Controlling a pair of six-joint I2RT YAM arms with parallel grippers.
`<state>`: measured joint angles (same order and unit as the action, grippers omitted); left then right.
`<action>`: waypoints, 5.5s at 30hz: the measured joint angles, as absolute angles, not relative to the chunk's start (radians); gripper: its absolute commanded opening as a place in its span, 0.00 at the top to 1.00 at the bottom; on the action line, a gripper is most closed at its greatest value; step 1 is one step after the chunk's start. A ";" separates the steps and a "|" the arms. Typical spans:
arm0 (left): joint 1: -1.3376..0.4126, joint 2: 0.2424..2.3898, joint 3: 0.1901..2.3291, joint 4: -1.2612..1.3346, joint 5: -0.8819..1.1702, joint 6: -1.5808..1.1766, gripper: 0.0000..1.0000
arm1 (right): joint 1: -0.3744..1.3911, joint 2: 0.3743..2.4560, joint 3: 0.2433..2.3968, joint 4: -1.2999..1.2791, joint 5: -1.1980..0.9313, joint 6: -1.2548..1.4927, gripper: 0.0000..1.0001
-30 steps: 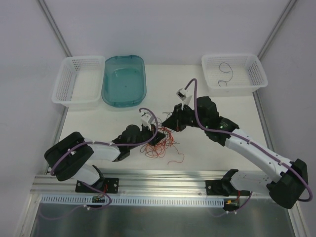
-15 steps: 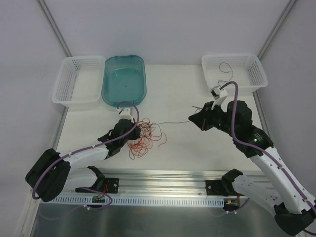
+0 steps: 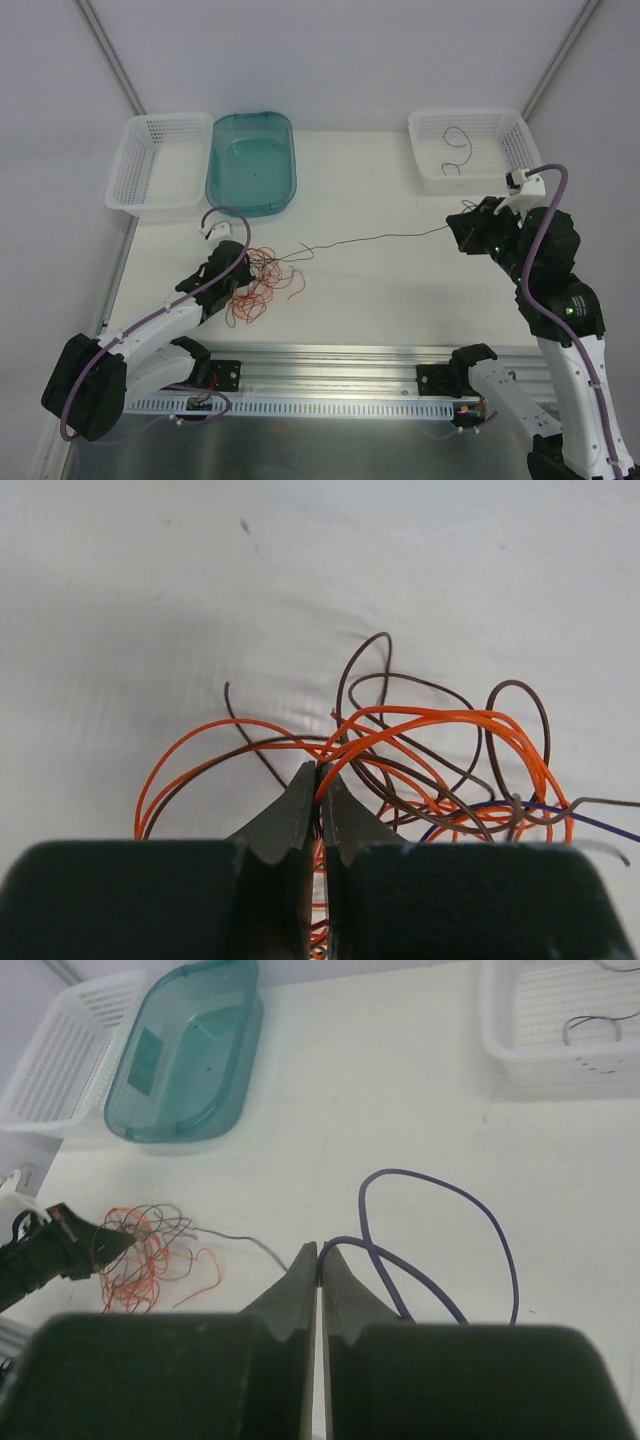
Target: Untangle the cables
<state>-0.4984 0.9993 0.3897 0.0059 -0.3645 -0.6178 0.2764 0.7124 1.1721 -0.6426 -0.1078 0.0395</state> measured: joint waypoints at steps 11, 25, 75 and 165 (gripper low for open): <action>-0.407 1.011 0.373 -0.070 -0.422 -0.656 1.00 | 0.220 0.696 1.369 -0.704 0.131 0.036 0.99; -0.384 0.934 0.416 -0.152 -0.304 -0.622 1.00 | 0.218 0.923 0.915 -0.596 0.033 0.107 0.93; -0.401 0.765 0.632 -0.406 0.062 -0.479 1.00 | 0.780 1.937 1.213 0.149 -0.479 -0.240 0.29; -0.400 0.975 0.753 -0.487 0.208 -0.231 0.96 | 0.051 1.409 0.783 -0.419 0.123 0.149 0.20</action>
